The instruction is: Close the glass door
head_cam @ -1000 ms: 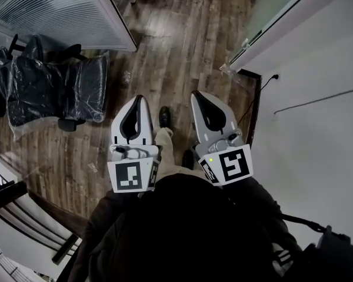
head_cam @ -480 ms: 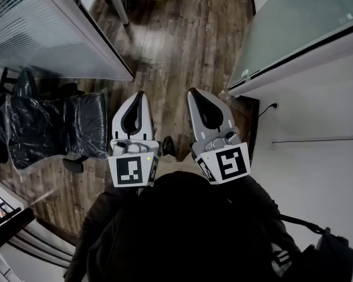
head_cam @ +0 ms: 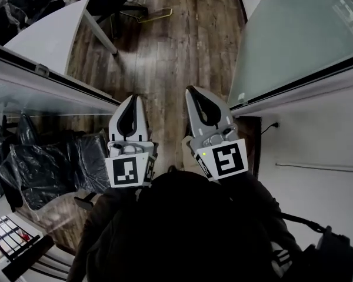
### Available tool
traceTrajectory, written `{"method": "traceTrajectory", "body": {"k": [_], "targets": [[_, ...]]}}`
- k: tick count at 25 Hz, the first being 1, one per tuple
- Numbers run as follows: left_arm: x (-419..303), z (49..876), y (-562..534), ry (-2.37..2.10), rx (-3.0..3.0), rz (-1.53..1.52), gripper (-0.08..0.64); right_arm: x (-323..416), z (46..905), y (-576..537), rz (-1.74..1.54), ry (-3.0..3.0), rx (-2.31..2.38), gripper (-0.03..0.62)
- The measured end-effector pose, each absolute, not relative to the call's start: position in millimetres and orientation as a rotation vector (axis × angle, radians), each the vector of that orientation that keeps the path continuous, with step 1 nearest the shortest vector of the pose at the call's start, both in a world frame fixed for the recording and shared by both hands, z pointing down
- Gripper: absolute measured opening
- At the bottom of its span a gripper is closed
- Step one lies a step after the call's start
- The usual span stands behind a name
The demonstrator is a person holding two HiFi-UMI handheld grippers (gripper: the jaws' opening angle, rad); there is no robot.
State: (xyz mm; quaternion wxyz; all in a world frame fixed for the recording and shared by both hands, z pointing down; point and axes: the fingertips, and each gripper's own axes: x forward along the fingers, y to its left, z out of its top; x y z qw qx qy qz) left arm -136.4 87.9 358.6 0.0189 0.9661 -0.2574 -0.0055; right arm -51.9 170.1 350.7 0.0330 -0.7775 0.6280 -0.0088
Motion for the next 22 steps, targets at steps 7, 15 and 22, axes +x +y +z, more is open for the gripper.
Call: {"method": "traceTrajectory", "body": {"k": [7, 15, 22], "targets": [[20, 338, 26, -0.744, 2.989, -0.011, -0.003, 90, 343, 109, -0.04, 1.929, -2.401, 0.001], [140, 343, -19, -0.636, 3.044, 0.023, -0.003, 212, 346, 64, -0.066, 1.814, -2.491, 0.001], [249, 365, -87, -0.54, 3.038, 0.021, -0.003, 316, 367, 4, -0.083, 1.725, -2.573, 0.002]]}}
